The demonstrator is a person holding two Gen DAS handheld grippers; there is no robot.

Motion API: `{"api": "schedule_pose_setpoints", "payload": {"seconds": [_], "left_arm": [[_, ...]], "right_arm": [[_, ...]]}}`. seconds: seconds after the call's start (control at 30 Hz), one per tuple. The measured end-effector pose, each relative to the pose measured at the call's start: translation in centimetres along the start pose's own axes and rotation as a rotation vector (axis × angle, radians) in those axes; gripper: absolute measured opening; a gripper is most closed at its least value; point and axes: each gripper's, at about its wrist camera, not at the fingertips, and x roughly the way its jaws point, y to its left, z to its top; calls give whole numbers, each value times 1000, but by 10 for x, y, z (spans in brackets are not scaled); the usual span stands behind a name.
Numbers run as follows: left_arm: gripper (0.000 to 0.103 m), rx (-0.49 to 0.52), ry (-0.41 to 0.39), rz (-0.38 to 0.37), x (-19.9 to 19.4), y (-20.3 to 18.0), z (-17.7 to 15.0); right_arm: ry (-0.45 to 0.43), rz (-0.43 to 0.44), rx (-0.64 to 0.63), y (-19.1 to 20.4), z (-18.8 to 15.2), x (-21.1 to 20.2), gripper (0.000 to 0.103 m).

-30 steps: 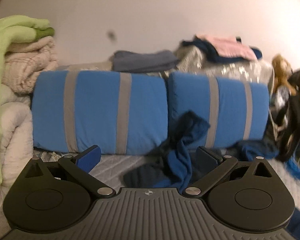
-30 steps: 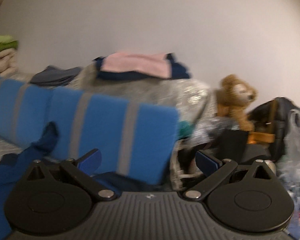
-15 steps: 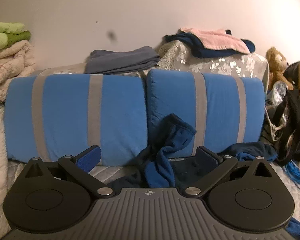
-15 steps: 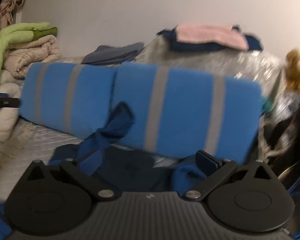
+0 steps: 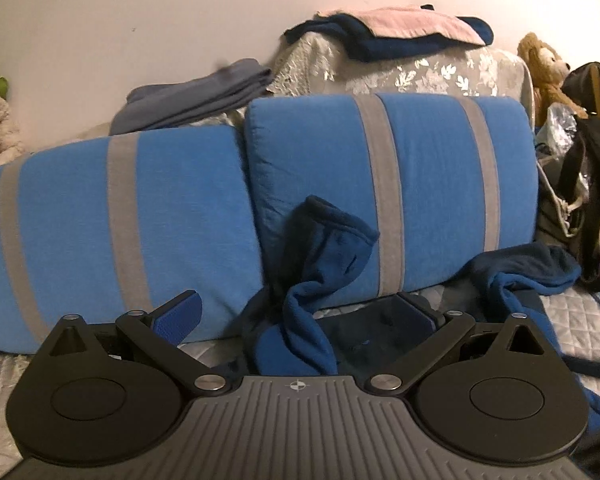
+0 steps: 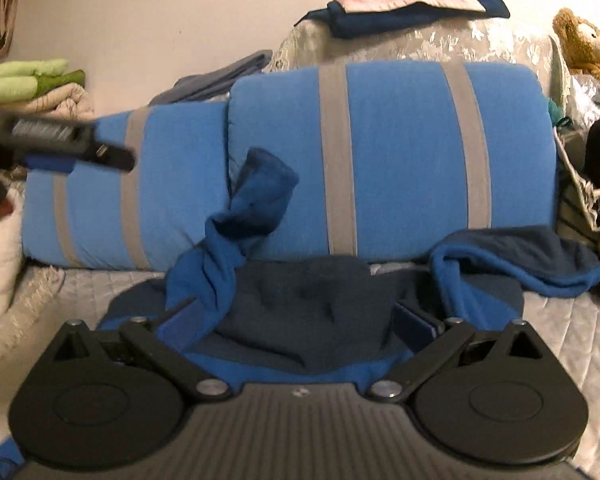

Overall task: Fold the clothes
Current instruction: 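Close the left gripper on the dark blue sleeve cuff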

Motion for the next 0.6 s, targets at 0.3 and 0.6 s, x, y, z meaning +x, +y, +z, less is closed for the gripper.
{"api": "schedule_pose_setpoints", "payload": {"seconds": [0.3,0.6], "left_arm": [[103,3,0,-18,57,-20,-4],[102,36,-17,15,112,-48,-5]], "right_arm": [[98,-32,34,-11,-13,19,103],[145,-17,51,-10,-20,23,103]]}}
